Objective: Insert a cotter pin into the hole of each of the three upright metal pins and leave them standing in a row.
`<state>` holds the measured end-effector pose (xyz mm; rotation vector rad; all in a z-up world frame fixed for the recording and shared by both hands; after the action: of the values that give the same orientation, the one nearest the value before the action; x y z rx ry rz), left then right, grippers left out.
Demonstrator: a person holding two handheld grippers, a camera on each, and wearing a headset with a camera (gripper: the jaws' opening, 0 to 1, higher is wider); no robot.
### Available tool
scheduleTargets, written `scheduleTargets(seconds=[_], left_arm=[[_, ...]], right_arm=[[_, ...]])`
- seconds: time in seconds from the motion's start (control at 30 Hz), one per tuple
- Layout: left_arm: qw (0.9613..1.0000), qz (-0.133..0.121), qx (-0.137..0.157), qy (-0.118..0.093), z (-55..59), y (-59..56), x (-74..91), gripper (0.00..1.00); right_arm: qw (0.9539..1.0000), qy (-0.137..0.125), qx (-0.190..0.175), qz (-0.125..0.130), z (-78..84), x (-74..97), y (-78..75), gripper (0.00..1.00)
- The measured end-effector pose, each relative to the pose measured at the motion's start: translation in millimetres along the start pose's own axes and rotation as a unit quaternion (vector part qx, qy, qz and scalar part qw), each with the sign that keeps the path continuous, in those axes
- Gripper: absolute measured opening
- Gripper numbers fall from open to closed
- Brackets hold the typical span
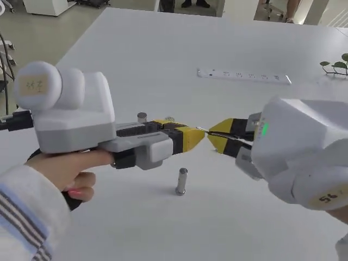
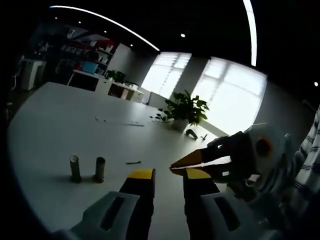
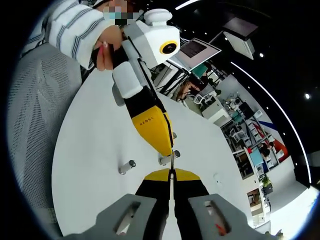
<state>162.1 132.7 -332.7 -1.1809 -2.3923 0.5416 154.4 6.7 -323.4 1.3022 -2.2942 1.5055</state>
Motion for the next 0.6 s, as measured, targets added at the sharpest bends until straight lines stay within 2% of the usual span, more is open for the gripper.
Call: scheduleTargets(seconds=[0.13, 0.6], left_arm=[[1.0000, 0.003, 0.001, 0.007, 2.2, -1.3, -1.3, 0.18], [0.9997, 0.016, 0.008, 0.018, 5.9, -3.9, -3.9, 0.05]], right_arm=[[1.0000, -0.006, -0.001, -0.003, -2.7, 0.6, 3.2, 0.00], [0.9999, -0.007, 0.013, -0.004, -5.4, 3.3, 4.3, 0.00]])
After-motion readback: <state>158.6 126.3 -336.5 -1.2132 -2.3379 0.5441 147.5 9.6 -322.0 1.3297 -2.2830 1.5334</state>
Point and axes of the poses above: the centre of the closed fingertips' face, and the gripper's own axes: x roughly backward along the fingers, y roughly to its left, z roughly out of its underside, the point moved 8 cm from there along x, roughly backward along the fingers, and after that the axes turned 4 degrees about x, right-handed, at the moved point
